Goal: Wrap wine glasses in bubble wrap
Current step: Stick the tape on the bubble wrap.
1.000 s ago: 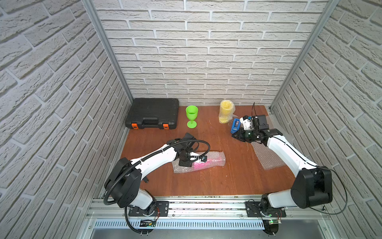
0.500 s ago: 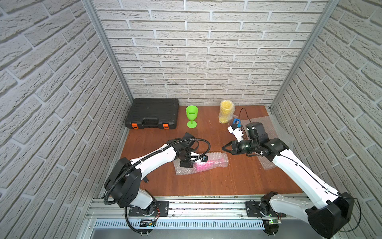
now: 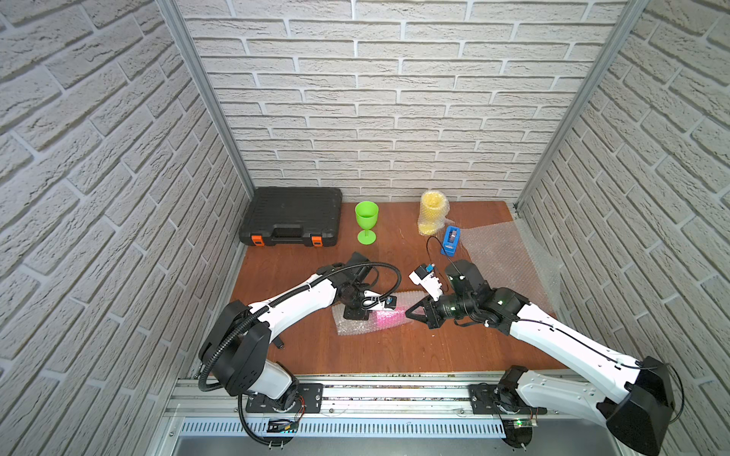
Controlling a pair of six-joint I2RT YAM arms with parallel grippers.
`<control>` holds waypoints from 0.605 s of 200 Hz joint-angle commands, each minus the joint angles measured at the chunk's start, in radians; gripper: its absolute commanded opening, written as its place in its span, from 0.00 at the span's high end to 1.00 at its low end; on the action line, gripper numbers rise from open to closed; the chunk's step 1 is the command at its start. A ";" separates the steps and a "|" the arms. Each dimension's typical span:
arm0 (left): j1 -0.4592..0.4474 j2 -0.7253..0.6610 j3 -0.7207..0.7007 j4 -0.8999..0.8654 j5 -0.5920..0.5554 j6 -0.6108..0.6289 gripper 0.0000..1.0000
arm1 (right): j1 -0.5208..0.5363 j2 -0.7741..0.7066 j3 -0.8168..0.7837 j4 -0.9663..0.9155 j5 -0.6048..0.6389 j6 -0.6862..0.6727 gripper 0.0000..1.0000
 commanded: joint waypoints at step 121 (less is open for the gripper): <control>-0.106 -0.043 -0.059 0.008 -0.139 0.048 1.00 | 0.010 0.320 0.080 0.162 0.299 -0.112 0.97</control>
